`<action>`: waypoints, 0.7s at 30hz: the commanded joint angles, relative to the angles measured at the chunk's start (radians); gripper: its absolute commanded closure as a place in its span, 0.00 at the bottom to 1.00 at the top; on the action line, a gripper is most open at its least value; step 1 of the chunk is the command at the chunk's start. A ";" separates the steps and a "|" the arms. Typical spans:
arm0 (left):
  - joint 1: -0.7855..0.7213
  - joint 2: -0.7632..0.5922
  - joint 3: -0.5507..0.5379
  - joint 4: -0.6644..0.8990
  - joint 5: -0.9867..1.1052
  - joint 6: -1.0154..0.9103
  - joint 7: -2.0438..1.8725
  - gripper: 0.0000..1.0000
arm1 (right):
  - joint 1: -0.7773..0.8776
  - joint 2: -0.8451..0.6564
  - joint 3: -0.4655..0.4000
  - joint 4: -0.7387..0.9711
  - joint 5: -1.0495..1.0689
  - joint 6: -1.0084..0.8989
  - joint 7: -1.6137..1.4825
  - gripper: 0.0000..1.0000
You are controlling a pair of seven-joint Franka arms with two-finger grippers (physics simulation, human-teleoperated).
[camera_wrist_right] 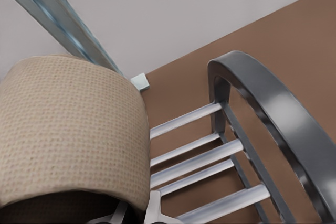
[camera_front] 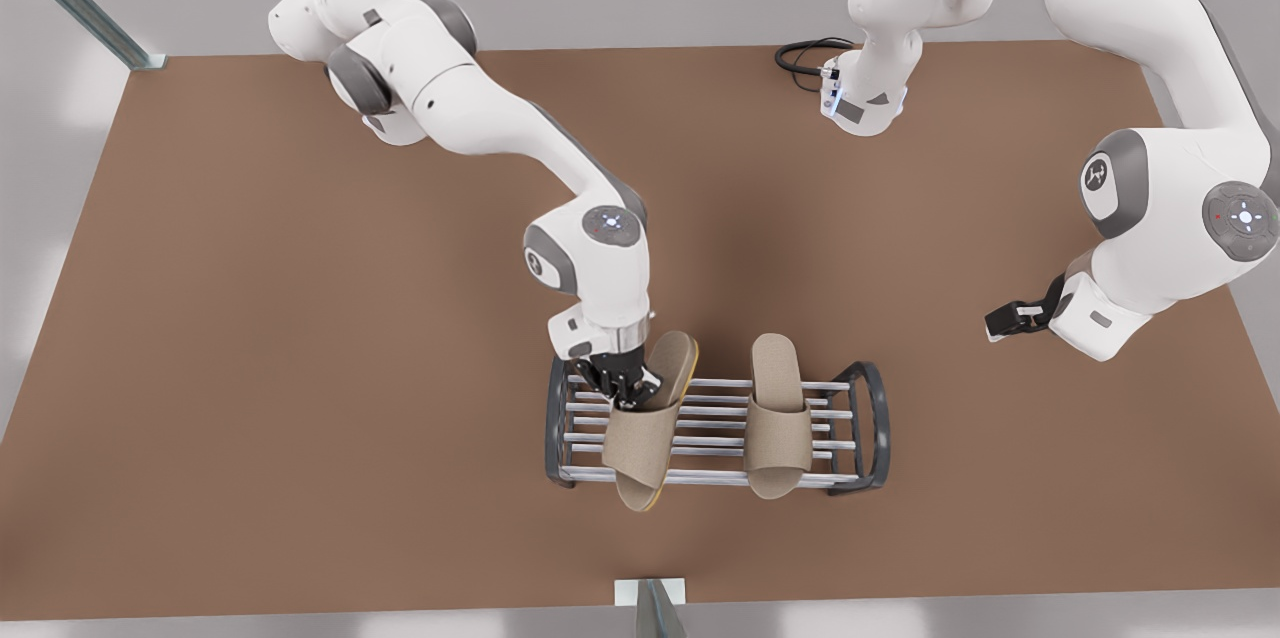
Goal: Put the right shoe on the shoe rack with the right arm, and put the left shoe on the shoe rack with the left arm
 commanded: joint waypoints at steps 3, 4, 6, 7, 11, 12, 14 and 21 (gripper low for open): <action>0.000 -0.001 0.000 0.001 0.001 0.000 0.020 0.00 | 0.000 0.020 0.000 0.000 -0.006 0.024 0.132 0.79; 0.000 -0.001 0.000 0.001 0.001 0.000 0.020 0.00 | 0.000 0.020 0.000 -0.001 -0.006 0.027 0.134 0.79; 0.000 -0.001 0.000 0.001 0.001 0.000 0.020 0.00 | 0.000 0.026 0.000 -0.010 -0.008 0.027 0.134 0.79; 0.000 -0.001 0.000 0.001 0.001 0.000 0.020 0.00 | 0.000 0.026 0.000 -0.018 -0.008 0.027 0.132 0.79; 0.002 -0.001 0.000 0.001 0.001 0.002 0.022 0.00 | -0.001 0.027 0.000 -0.030 -0.006 0.027 0.115 0.44; 0.002 -0.001 0.000 0.001 0.001 0.002 0.022 0.00 | 0.000 0.026 0.000 -0.041 -0.008 0.027 0.112 0.00; -0.002 0.000 0.000 0.001 0.001 0.002 0.022 0.00 | 0.000 0.023 0.006 -0.043 -0.004 0.022 0.095 0.00; 0.002 -0.001 0.000 0.001 0.001 -0.001 0.022 0.00 | -0.011 -0.121 0.070 -0.043 0.015 -0.149 0.071 0.00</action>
